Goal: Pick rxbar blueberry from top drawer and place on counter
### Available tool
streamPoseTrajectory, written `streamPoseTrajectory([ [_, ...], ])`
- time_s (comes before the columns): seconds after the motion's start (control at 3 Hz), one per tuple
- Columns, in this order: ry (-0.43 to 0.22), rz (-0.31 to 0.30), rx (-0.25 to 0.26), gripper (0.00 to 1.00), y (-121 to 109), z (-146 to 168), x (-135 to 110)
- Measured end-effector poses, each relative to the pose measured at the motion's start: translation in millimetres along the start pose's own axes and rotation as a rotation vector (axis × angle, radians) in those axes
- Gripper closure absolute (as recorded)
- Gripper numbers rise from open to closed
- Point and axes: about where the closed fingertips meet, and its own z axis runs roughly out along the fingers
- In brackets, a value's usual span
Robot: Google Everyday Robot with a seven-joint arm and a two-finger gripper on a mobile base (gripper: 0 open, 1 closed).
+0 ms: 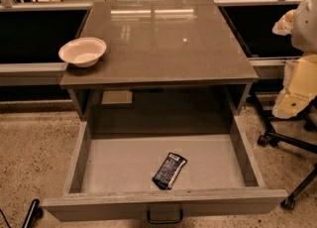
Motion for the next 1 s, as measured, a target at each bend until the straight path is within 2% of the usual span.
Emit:
streamPoseTrajectory([
  [0.33, 0.0, 0.0, 0.0, 0.0, 0.0, 0.1, -0.1],
  [0.67, 0.033, -0.074, -0.037, 0.0, 1.9, 14.3, -8.4],
  [1.0, -0.008, -0.194, -0.095, 0.0, 25.7, 52.0, -26.7],
])
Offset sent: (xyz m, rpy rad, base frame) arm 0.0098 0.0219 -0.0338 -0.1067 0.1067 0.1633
